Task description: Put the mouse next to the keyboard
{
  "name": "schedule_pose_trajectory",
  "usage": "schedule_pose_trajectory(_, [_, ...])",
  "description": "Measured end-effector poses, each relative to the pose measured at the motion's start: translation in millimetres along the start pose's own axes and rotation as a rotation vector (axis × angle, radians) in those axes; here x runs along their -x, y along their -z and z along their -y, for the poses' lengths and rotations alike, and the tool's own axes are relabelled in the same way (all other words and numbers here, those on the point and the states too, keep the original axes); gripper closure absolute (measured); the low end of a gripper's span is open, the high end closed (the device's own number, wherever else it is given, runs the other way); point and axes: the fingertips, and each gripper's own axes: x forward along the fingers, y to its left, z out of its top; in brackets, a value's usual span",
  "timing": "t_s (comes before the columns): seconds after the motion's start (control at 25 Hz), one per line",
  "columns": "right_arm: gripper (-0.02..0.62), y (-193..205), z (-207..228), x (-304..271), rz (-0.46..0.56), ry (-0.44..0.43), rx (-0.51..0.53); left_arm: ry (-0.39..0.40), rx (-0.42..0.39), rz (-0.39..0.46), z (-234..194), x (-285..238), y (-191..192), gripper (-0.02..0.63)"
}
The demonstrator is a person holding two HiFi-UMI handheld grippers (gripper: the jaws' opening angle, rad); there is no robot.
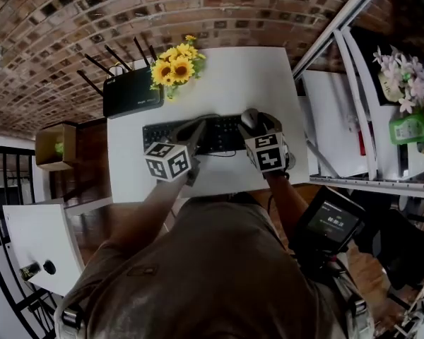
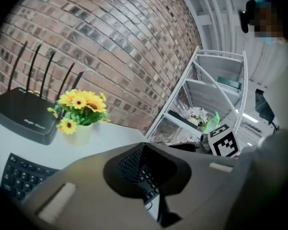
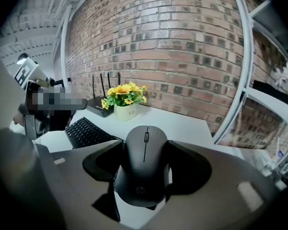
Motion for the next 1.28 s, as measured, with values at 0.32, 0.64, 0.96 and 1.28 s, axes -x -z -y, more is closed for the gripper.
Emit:
schedule_pose_trajectory(0.32, [0.290, 33, 72, 16, 0.009, 0.042, -0.069, 0.061, -0.056, -0.062, 56, -67, 16, 0.604])
schedule_pose_trajectory(0.64, [0.288, 70, 110, 10, -0.023, 0.047, -0.154, 0.064, -0.082, -0.127, 75, -103, 40, 0.604])
schedule_pose_trajectory(0.96, [0.288, 103, 114, -17, -0.083, 0.033, -0.220, 0.041, -0.092, -0.180, 75, -107, 55, 0.604])
schedule_pose_trajectory(1.28, [0.288, 124, 115, -43, -0.137, 0.036, -0.248, 0.007, -0.096, -0.214, 62, -96, 62, 0.604])
